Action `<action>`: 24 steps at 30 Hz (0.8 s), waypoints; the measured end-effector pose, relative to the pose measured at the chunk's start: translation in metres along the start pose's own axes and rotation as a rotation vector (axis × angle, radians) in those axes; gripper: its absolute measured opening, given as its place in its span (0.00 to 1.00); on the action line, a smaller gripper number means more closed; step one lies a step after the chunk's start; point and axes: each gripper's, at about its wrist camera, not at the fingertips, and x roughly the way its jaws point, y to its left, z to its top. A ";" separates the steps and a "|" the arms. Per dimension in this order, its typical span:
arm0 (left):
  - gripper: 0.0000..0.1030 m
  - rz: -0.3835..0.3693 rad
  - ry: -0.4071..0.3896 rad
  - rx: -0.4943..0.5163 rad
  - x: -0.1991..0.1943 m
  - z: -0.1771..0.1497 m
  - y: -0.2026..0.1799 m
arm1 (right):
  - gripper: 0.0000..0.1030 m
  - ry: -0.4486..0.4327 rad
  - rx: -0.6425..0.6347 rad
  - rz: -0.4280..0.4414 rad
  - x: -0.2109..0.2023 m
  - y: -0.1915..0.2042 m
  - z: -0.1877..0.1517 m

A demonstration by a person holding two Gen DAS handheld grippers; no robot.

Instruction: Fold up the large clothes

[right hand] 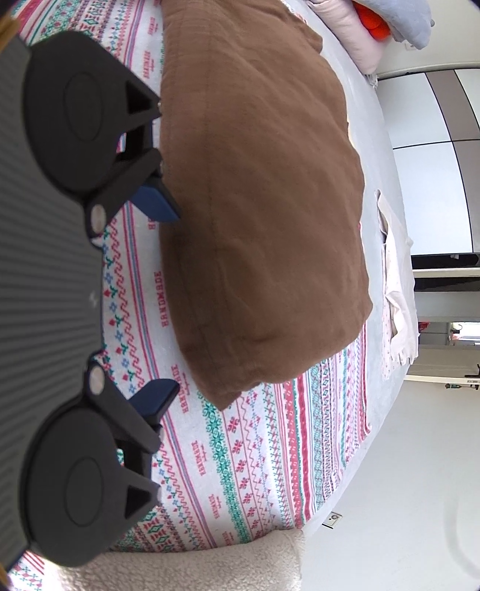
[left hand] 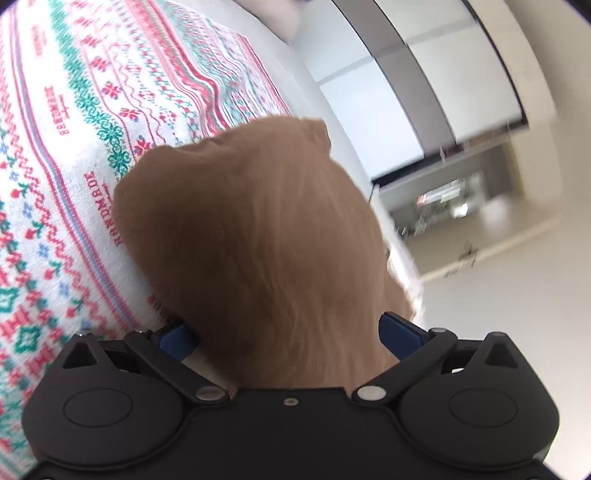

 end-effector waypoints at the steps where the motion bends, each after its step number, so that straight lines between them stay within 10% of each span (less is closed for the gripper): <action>1: 0.98 -0.005 -0.011 -0.012 0.001 0.001 -0.001 | 0.90 0.002 0.002 0.000 0.001 0.001 0.000; 17: 0.87 -0.001 -0.242 -0.115 0.035 -0.003 -0.019 | 0.94 -0.033 -0.028 0.023 0.009 0.023 0.002; 22: 0.32 0.065 -0.267 -0.140 0.035 -0.008 -0.012 | 0.96 -0.155 -0.073 0.112 -0.004 0.035 0.003; 24: 0.27 0.068 -0.261 -0.154 0.035 -0.007 -0.007 | 0.96 -0.185 -0.096 0.148 -0.006 0.042 0.002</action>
